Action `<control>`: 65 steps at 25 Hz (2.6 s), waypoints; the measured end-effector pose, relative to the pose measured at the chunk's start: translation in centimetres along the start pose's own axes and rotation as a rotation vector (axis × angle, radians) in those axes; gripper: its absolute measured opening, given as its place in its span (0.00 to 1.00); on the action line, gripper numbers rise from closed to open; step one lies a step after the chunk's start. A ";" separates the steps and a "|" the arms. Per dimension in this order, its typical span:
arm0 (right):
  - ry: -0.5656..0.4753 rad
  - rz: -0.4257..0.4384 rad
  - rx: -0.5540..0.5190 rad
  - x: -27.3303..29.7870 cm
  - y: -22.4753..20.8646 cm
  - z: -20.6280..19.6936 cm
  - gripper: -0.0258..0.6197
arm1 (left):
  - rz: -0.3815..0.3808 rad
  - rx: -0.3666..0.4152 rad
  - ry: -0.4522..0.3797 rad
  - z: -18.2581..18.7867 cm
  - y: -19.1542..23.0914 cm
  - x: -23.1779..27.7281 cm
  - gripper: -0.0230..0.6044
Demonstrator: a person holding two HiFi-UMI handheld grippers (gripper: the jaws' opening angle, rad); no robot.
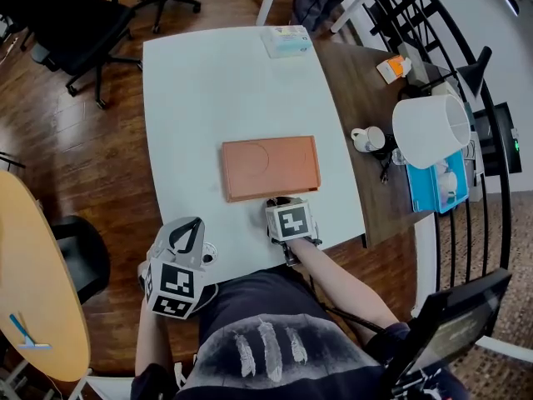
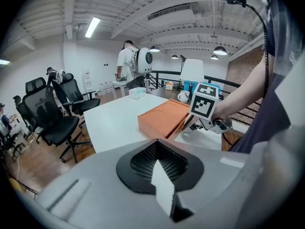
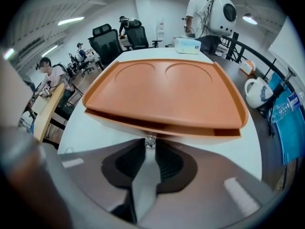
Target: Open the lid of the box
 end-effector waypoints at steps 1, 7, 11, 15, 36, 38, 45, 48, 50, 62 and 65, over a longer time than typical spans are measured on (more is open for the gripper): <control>-0.004 0.009 0.002 -0.1 0.2 -0.3 0.14 | -0.001 0.003 -0.001 0.0 -0.1 0.1 0.06; 0.004 0.040 0.025 -1.4 0.5 -2.4 0.14 | -0.009 0.024 0.002 0.3 -0.8 0.4 0.06; 0.010 0.054 0.027 -2.1 0.8 -3.9 0.14 | -0.024 0.041 0.004 0.5 -1.8 0.7 0.06; 0.014 0.082 0.038 -2.9 1.1 -5.3 0.14 | -0.039 0.055 0.006 0.7 -2.8 1.0 0.06; 0.054 0.119 -0.043 -4.8 1.4 -9.3 0.14 | -0.063 0.069 0.012 0.8 -5.3 0.8 0.06; 0.055 0.132 -0.029 -5.1 1.8 -9.8 0.14 | -0.061 0.068 0.015 0.9 -5.3 0.8 0.06; 0.038 0.141 -0.004 -5.3 1.4 -10.5 0.14 | -0.069 0.081 0.016 1.1 -5.8 1.4 0.06; 0.036 0.146 -0.002 -5.1 1.4 -10.7 0.14 | -0.073 0.085 0.015 1.0 -6.0 1.5 0.06; 0.034 0.147 -0.006 -5.0 1.4 -10.9 0.14 | -0.073 0.087 0.012 1.1 -6.0 1.5 0.06; 0.003 0.205 0.043 -6.1 1.1 -10.8 0.16 | -0.050 0.123 0.020 1.2 -5.5 1.2 0.06; 0.008 0.289 0.084 -8.3 0.9 -11.0 0.24 | -0.044 0.105 0.023 1.2 -5.3 1.0 0.06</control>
Point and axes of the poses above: the fingertips, and each gripper's own axes: x forward along the fingers, y to its left, z out of its top, the point moved 1 cm from there along -x, backward along the fingers, and after that the axes turned 11 degrees about -y, right-handed, at the moved point
